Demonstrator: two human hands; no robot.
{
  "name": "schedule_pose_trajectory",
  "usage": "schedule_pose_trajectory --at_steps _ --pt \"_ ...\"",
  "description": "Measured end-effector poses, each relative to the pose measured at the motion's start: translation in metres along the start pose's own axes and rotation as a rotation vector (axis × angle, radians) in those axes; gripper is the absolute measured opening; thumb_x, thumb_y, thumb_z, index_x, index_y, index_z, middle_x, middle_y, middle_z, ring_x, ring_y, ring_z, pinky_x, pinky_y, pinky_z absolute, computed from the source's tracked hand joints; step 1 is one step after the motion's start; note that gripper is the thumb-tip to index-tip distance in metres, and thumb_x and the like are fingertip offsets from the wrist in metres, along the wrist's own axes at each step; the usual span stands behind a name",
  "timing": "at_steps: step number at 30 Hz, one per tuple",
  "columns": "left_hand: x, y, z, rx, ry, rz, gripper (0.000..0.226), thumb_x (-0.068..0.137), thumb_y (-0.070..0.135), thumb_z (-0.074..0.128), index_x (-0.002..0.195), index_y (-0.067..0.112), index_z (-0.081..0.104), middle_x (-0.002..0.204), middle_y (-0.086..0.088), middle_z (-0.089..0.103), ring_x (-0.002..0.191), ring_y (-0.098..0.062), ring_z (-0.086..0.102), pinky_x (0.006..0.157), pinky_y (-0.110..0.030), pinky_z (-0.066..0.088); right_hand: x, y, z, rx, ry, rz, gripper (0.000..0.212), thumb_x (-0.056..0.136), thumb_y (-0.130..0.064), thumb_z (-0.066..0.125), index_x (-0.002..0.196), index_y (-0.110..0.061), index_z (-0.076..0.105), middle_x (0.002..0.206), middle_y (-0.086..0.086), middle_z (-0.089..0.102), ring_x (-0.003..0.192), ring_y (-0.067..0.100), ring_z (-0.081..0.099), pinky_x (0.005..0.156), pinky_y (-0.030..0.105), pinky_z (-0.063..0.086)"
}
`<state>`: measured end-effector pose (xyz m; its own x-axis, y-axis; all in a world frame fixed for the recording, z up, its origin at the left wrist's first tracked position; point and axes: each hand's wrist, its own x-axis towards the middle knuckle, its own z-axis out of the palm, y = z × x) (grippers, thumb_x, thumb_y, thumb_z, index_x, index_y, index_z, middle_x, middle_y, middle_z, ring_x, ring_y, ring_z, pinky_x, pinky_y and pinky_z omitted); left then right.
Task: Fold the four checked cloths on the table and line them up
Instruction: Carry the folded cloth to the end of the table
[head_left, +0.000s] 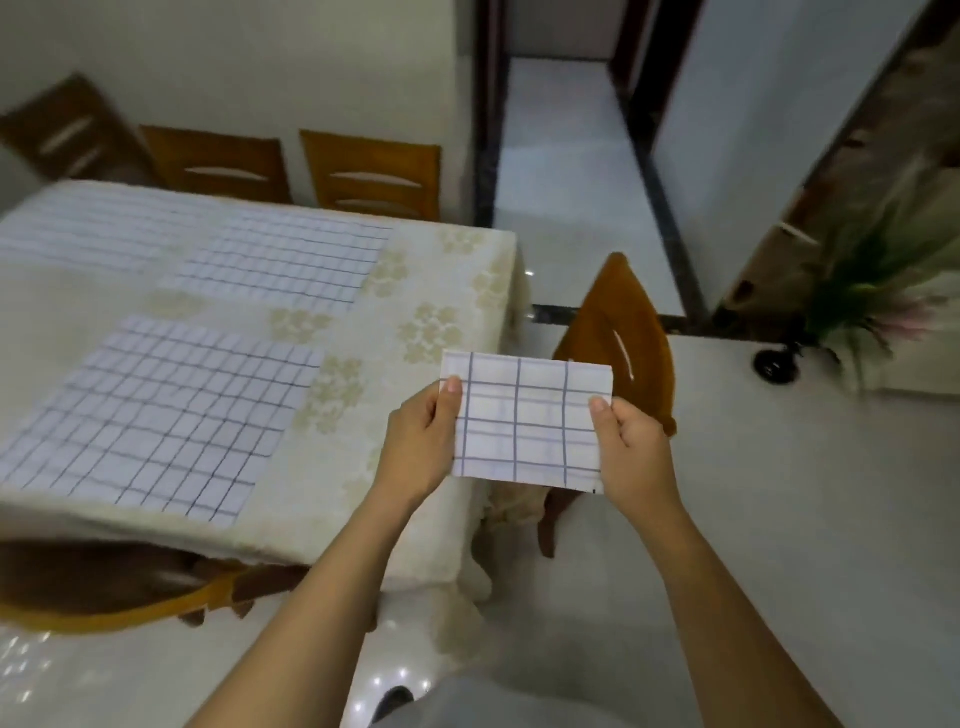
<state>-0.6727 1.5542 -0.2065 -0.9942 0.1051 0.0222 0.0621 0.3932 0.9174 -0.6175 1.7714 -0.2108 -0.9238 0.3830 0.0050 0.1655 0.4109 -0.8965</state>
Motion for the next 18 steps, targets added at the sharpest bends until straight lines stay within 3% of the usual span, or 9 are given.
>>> schedule_pose_trajectory --at_steps 2,5,9,11,15,17,18 --pt "-0.009 -0.003 0.0 -0.003 0.098 -0.041 0.051 0.109 0.045 0.036 0.079 0.012 0.061 0.075 -0.001 0.067 0.071 -0.013 0.063 0.062 -0.024 0.042 0.015 -0.003 0.003 -0.017 -0.113 -0.054 0.028 0.106 -0.037 0.043 0.113 -0.024 0.066 0.101 -0.008 0.071 0.097 0.008 0.067 0.08 0.028 0.058" --pt "-0.03 -0.01 -0.004 0.002 0.243 -0.115 0.05 0.109 0.045 0.036 0.073 0.017 0.055 0.069 0.004 0.062 0.064 -0.005 0.056 0.059 -0.02 0.037 0.03 -0.003 0.016 -0.056 -0.299 -0.105 0.027 0.106 -0.04 0.041 0.114 -0.029 0.064 0.103 -0.009 0.071 0.098 0.006 0.066 0.081 0.03 0.058" --pt "-0.049 -0.025 -0.02 0.018 0.391 -0.216 0.054 0.108 0.048 0.035 0.081 0.009 0.059 0.077 -0.004 0.066 0.071 -0.009 0.059 0.067 -0.035 0.044 0.041 -0.008 0.047 -0.1 -0.472 -0.197 0.029 0.105 -0.043 0.042 0.113 -0.029 0.066 0.109 -0.004 0.069 0.101 0.009 0.067 0.082 0.03 0.059" --pt "-0.049 -0.036 -0.03 0.013 0.429 -0.254 0.056 0.108 0.052 0.034 0.087 0.011 0.066 0.082 -0.001 0.07 0.08 -0.014 0.065 0.074 -0.04 0.05 0.047 -0.012 0.062 -0.092 -0.555 -0.187 0.029 0.105 -0.038 0.045 0.105 -0.021 0.068 0.099 -0.005 0.072 0.095 0.009 0.068 0.08 0.032 0.06" --pt "-0.028 -0.052 -0.054 0.019 0.39 -0.292 0.074 0.098 0.07 0.03 0.092 0.006 0.068 0.085 -0.008 0.071 0.083 -0.024 0.065 0.08 -0.05 0.05 0.066 -0.02 0.089 -0.109 -0.612 -0.194 0.042 0.105 -0.039 0.046 0.102 -0.002 0.066 0.092 0.015 0.071 0.089 0.028 0.069 0.081 0.052 0.058" --pt "-0.011 -0.061 -0.063 0.024 0.383 -0.291 0.069 0.103 0.063 0.031 0.09 0.005 0.066 0.085 -0.008 0.07 0.083 -0.025 0.065 0.077 -0.047 0.051 0.075 -0.028 0.098 -0.082 -0.667 -0.137 0.033 0.106 -0.033 0.047 0.107 -0.006 0.067 0.089 0.01 0.073 0.084 0.018 0.071 0.075 0.038 0.061" --pt "-0.003 -0.066 -0.068 0.017 0.384 -0.289 0.065 0.105 0.058 0.032 0.087 0.005 0.064 0.084 -0.009 0.069 0.082 -0.026 0.064 0.073 -0.044 0.049 0.078 -0.032 0.101 -0.073 -0.708 -0.102 0.029 0.106 -0.029 0.047 0.109 -0.007 0.067 0.08 0.004 0.073 0.073 0.011 0.069 0.065 0.029 0.059"
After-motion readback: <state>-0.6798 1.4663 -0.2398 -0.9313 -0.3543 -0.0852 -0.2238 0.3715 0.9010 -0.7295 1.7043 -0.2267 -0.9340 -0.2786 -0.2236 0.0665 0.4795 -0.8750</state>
